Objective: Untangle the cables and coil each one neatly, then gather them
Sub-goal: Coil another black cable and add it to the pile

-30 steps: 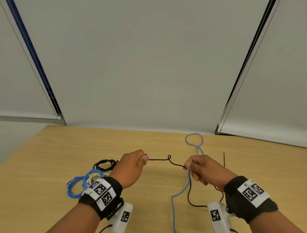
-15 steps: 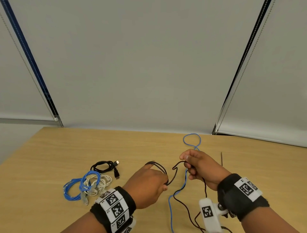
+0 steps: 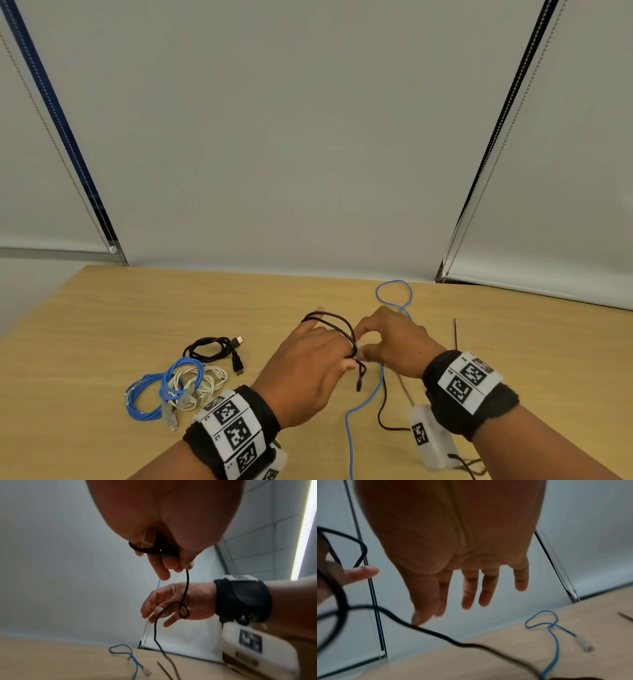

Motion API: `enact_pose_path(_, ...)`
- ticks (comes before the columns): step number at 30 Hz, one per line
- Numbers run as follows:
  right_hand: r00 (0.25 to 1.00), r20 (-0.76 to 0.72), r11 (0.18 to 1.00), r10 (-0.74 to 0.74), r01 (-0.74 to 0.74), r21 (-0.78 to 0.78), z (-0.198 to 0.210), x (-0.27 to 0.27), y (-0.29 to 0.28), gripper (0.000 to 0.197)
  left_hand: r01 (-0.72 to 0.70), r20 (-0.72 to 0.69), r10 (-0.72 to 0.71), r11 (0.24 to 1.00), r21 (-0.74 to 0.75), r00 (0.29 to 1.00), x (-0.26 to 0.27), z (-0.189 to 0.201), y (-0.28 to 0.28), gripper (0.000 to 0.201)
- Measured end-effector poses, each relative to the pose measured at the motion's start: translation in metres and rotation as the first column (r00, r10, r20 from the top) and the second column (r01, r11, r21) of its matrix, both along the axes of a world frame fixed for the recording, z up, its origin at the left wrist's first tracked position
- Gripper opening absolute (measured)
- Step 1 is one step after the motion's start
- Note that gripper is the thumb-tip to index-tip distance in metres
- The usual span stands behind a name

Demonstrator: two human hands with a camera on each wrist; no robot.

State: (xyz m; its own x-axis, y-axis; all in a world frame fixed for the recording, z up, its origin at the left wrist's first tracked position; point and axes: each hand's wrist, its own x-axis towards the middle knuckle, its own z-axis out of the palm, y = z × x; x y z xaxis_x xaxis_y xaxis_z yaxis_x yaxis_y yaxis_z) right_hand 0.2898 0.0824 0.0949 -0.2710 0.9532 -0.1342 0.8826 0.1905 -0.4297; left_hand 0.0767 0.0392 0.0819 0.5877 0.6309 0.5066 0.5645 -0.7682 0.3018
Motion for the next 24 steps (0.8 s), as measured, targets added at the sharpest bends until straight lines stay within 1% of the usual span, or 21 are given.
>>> enact_pose_path(1,0.999,-0.007,0.997,-0.041,0.041,0.067,-0.002,0.001,0.0,0.021,-0.035,0.076,0.037,0.999,-0.032,0.996,-0.001,0.001,0.0,0.016)
enact_pose_path(2,0.997,-0.057,0.99,-0.059,0.066,0.128,-0.003,0.001,-0.001,0.017,-0.082,0.152,0.095,0.993,-0.088,0.984,-0.001,0.001,0.0,0.019)
enact_pose_path(3,0.988,-0.145,0.982,-0.055,0.08,0.171,-0.005,-0.001,-0.002,0.014,-0.121,0.217,0.157,0.978,-0.172,0.963,-0.001,0.001,0.001,0.023)
enact_pose_path(4,0.97,-0.238,0.977,-0.041,0.089,0.194,-0.008,-0.003,-0.003,0.016,-0.138,0.271,0.21,0.955,-0.262,0.939,-0.001,0.0,0.002,0.026)
enact_pose_path(5,0.945,-0.325,0.975,-0.034,0.103,0.198,-0.01,-0.006,-0.005,0.02,-0.143,0.314,0.252,0.932,-0.332,0.916,-0.001,-0.001,0.003,0.028)
enact_pose_path(7,0.879,-0.474,0.979,-0.043,0.133,0.157,-0.012,-0.013,-0.011,0.026,-0.146,0.365,0.306,0.902,-0.406,0.879,-0.001,-0.003,0.004,0.027)
enact_pose_path(8,0.849,-0.528,0.984,-0.031,0.119,0.135,-0.012,-0.015,-0.014,0.03,-0.136,0.39,0.324,0.889,-0.437,0.862,0.0,-0.003,0.004,0.026)
enact_pose_path(10,0.805,-0.593,0.995,0.026,0.038,0.095,-0.013,-0.019,-0.021,0.039,-0.073,0.466,0.347,0.856,-0.511,0.813,0.002,-0.003,0.004,0.025)
enact_pose_path(11,0.769,-0.638,0.998,0.048,-0.013,0.059,-0.015,-0.022,-0.025,0.042,-0.027,0.51,0.359,0.837,-0.547,0.782,0.004,-0.003,0.005,0.026)
enact_pose_path(12,0.713,-0.699,0.998,0.049,-0.057,0.013,-0.017,-0.023,-0.029,0.044,0.019,0.553,0.374,0.816,-0.577,0.745,0.005,-0.003,0.006,0.027)
enact_pose_path(14,0.59,-0.808,0.992,0.011,-0.111,-0.068,-0.02,-0.026,-0.037,0.042,0.125,0.645,0.418,0.771,-0.624,0.64,0.008,-0.002,0.008,0.027)
enact_pose_path(16,0.524,-0.851,0.988,-0.022,-0.116,-0.097,-0.021,-0.028,-0.044,0.038,0.26,0.722,0.484,0.71,-0.654,0.495,0.01,-0.001,0.008,0.025)
enact_pose_path(17,0.513,-0.858,0.989,-0.031,-0.109,-0.1,-0.021,-0.028,-0.046,0.039,0.33,0.747,0.515,0.68,-0.655,0.421,0.011,-0.001,0.008,0.024)
enact_pose_path(18,0.528,-0.849,0.993,-0.032,-0.083,-0.089,-0.02,-0.028,-0.047,0.04,0.387,0.762,0.536,0.657,-0.647,0.364,0.011,-0.001,0.007,0.023)
enact_pose_path(19,0.559,-0.829,0.997,-0.037,-0.037,-0.07,-0.02,-0.029,-0.047,0.038,0.419,0.768,0.548,0.643,-0.641,0.332,0.011,-0.001,0.006,0.022)
enact_pose_path(20,0.587,-0.808,0.999,-0.053,0.025,-0.048,-0.02,-0.03,-0.046,0.031,0.433,0.769,0.553,0.636,-0.638,0.321,0.012,-0.002,0.006,0.022)
enact_pose_path(21,0.596,-0.799,0.996,-0.075,0.084,-0.031,-0.019,-0.03,-0.045,0.022,0.439,0.77,0.552,0.633,-0.637,0.321,0.012,-0.002,0.005,0.021)
enact_pose_path(22,0.589,-0.803,0.992,-0.09,0.121,-0.023,-0.02,-0.031,-0.044,0.02,0.439,0.77,0.55,0.634,-0.637,0.324,0.013,-0.003,0.005,0.022)
enact_pose_path(23,0.569,-0.815,0.99,-0.106,0.138,-0.033,-0.02,-0.031,-0.043,0.022,0.429,0.767,0.55,0.636,-0.641,0.33,0.014,-0.003,0.006,0.022)
enact_pose_path(24,0.537,-0.833,0.987,-0.136,0.144,-0.069,-0.02,-0.031,-0.042,0.024,0.408,0.76,0.553,0.642,-0.65,0.341,0.014,-0.004,0.007,0.023)
